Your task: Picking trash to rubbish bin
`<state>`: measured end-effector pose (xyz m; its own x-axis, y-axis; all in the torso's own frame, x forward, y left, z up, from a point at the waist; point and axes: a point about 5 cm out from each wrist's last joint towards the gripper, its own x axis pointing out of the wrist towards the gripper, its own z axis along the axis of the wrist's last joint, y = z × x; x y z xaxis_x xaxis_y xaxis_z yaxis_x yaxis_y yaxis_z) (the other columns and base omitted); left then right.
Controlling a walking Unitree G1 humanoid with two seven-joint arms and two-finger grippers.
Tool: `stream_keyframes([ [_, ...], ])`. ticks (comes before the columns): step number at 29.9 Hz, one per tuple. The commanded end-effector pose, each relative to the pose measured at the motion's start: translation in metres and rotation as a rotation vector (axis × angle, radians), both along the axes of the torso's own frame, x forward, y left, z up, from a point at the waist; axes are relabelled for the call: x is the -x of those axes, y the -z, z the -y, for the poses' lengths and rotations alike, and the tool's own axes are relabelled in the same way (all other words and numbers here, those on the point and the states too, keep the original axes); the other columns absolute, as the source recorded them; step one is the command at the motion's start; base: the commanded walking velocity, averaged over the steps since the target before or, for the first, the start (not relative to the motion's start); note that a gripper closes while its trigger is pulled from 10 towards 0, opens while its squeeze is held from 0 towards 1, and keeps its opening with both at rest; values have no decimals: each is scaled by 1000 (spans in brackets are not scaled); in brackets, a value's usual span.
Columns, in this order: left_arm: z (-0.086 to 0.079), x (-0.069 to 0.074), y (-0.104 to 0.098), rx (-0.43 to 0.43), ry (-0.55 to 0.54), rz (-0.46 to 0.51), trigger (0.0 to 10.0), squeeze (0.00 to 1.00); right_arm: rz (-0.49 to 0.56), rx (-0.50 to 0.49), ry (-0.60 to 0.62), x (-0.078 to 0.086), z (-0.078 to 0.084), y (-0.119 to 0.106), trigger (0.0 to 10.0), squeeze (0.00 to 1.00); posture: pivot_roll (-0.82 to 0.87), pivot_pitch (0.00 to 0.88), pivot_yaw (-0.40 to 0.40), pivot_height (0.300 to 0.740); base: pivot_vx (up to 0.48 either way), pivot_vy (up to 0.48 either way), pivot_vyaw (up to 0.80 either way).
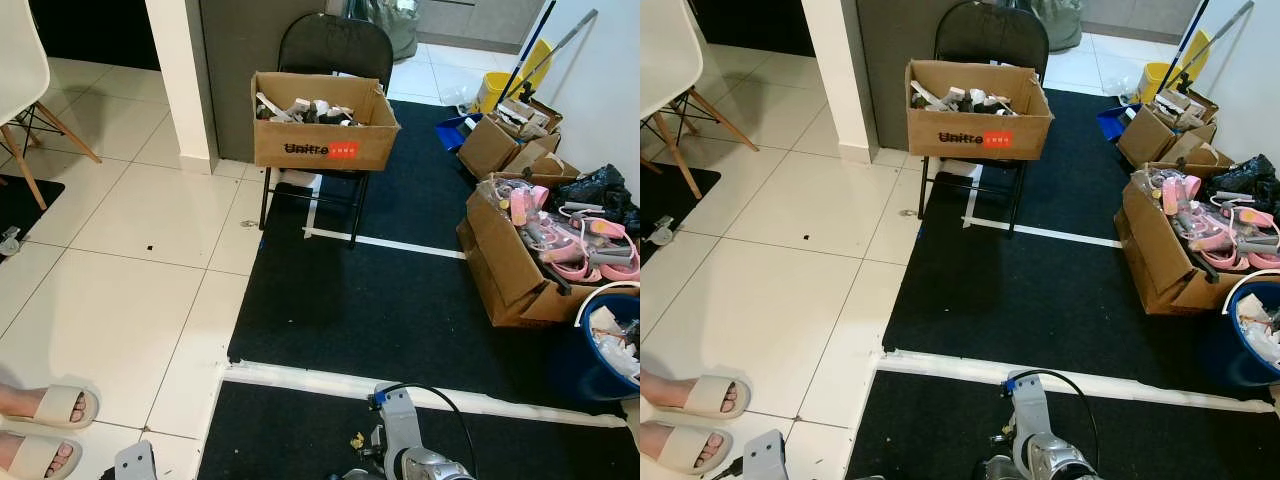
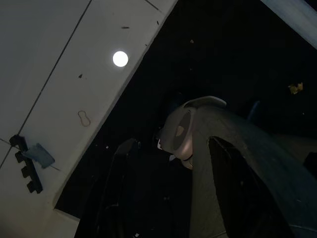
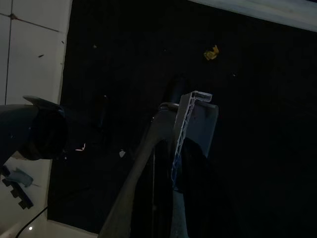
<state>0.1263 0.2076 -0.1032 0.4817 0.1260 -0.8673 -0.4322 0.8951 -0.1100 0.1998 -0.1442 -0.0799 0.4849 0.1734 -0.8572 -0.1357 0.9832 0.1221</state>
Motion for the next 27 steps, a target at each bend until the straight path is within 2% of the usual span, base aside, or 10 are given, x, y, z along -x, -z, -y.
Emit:
stream_keyframes([
  [1, 2, 8, 3, 10, -6, -29, 10000, 0, -16, -6, 12, 4, 1, 2, 10000, 0, 115, 81, -49, 740, 0, 0, 0],
  [27, 1, 11, 4, 6, 11, -36, 10000, 0, -15, 2, -3, 4, 2, 2, 10000, 0, 100, 65, -47, 740, 0, 0, 0],
])
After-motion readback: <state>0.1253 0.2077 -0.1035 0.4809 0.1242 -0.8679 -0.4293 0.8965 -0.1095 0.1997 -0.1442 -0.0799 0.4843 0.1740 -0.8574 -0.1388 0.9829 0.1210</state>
